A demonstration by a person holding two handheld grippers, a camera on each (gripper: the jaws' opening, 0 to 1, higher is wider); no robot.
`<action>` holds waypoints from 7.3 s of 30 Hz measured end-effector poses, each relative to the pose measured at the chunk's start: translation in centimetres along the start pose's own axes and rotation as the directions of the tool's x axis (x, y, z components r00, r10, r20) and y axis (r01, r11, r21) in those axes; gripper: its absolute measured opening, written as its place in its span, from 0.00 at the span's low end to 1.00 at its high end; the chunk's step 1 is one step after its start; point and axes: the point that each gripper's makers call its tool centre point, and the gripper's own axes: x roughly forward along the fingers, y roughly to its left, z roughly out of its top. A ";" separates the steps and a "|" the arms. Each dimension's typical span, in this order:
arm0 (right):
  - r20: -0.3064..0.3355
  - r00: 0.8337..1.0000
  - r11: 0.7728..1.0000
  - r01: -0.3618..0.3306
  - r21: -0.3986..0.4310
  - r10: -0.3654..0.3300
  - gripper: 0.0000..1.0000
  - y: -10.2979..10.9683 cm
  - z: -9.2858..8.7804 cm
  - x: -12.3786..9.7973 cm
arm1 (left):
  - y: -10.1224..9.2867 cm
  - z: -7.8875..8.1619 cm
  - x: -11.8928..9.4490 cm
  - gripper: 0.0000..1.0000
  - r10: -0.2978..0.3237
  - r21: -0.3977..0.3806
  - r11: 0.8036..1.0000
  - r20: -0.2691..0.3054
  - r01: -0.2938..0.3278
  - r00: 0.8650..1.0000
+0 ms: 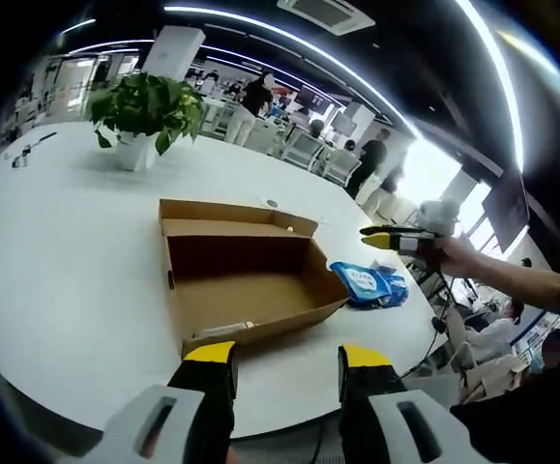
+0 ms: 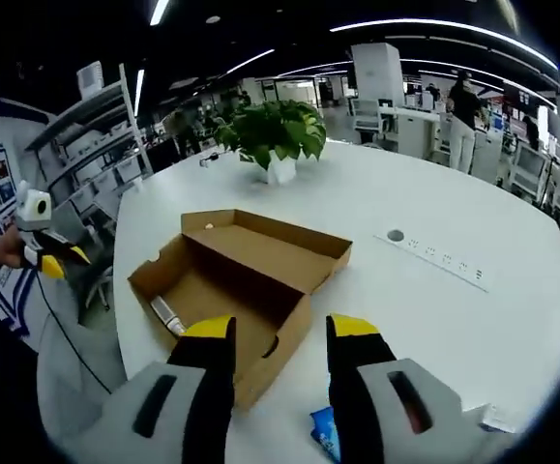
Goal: Operate the shoe box by opening the lid, removing the specified soft item, and placing it in the target area until the item is outside and the box remains undamaged.
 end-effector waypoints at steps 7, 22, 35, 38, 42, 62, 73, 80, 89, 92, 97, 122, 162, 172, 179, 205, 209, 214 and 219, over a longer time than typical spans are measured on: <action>0.006 0.998 0.998 -0.066 0.001 0.066 0.36 4.1 -0.7 1.4 | -0.1 0.2 0.6 0.42 -0.012 0.007 1.000 -0.008 0.012 1.000; 0.013 0.997 0.996 -0.077 0.037 0.076 0.37 5.9 -3.4 0.8 | 0.2 1.1 2.2 0.42 -0.035 0.026 0.999 -0.026 0.035 0.999; 0.020 1.000 0.993 -0.014 0.116 0.011 0.37 4.8 -7.6 -2.9 | 0.2 2.8 4.7 0.42 -0.063 0.094 0.993 -0.078 0.071 0.995; 0.028 0.999 0.991 0.011 0.134 -0.015 0.37 4.3 -8.1 -4.0 | 0.2 3.4 5.5 0.42 -0.068 0.113 0.991 -0.090 0.078 0.994; 0.045 0.998 0.984 0.045 0.171 -0.054 0.37 3.8 -8.8 -5.3 | 0.5 3.8 7.0 0.42 -0.065 0.173 0.981 -0.134 0.088 0.989; 0.110 0.978 0.950 0.139 0.279 -0.176 0.38 3.9 -9.7 -8.9 | 1.9 1.8 12.0 0.42 -0.044 0.342 0.925 -0.332 0.164 0.942; 0.146 0.964 0.934 0.168 0.315 -0.223 0.38 3.7 -8.9 -10.0 | 3.4 1.0 13.1 0.41 -0.018 0.374 0.912 -0.374 0.169 0.927; 0.137 0.963 0.936 0.184 0.299 -0.233 0.38 5.1 -8.4 -10.4 | 5.6 -0.9 14.4 0.41 0.052 0.474 0.860 -0.451 0.190 0.891; 0.118 0.963 0.929 0.195 0.315 -0.242 0.37 5.8 -8.9 -10.5 | 5.7 -1.9 15.2 0.40 0.045 0.515 0.814 -0.518 0.269 0.854; 0.115 0.964 0.927 0.190 0.323 -0.238 0.38 6.2 -9.1 -10.5 | 5.8 -2.0 15.6 0.40 0.053 0.530 0.801 -0.527 0.280 0.848; 0.120 0.962 0.924 0.193 0.330 -0.244 0.37 6.3 -9.1 -11.1 | 5.8 -2.5 16.0 0.39 0.058 0.544 0.780 -0.555 0.310 0.830; 0.172 0.930 0.888 0.239 0.392 -0.326 0.37 5.5 -9.9 -14.6 | 5.6 -5.2 16.7 0.38 0.071 0.554 0.716 -0.663 0.424 0.746; 0.167 0.923 0.887 0.266 0.378 -0.347 0.39 6.0 -9.5 -15.1 | 6.7 -8.1 15.8 0.22 0.136 0.623 0.539 -0.729 0.567 0.671; 0.166 0.929 0.893 0.253 0.372 -0.332 0.39 6.3 -9.3 -14.7 | 6.3 -8.0 15.7 0.20 0.130 0.656 0.498 -0.702 0.566 0.700; 0.153 0.946 0.916 0.222 0.335 -0.285 0.40 6.9 -9.3 -13.5 | 5.5 -6.3 15.8 0.19 0.084 0.650 0.539 -0.674 0.536 0.734; 0.127 0.978 0.971 0.137 0.195 -0.164 0.42 7.3 -7.5 -10.3 | -2.6 -0.5 16.4 0.19 -0.018 0.742 0.375 -0.594 0.556 0.804; 0.125 0.981 0.976 0.128 0.174 -0.151 0.42 7.1 -7.1 -9.8 | -4.8 0.1 16.4 0.19 -0.043 0.754 0.325 -0.591 0.570 0.806; 0.116 0.983 0.982 0.122 0.144 -0.139 0.42 6.9 -6.7 -9.3 | -7.3 0.6 16.2 0.19 -0.078 0.761 0.272 -0.593 0.589 0.802; 0.107 0.987 0.990 0.111 0.091 -0.120 0.43 6.8 -6.1 -9.0 | -10.3 0.7 15.5 0.19 -0.104 0.772 0.175 -0.603 0.611 0.791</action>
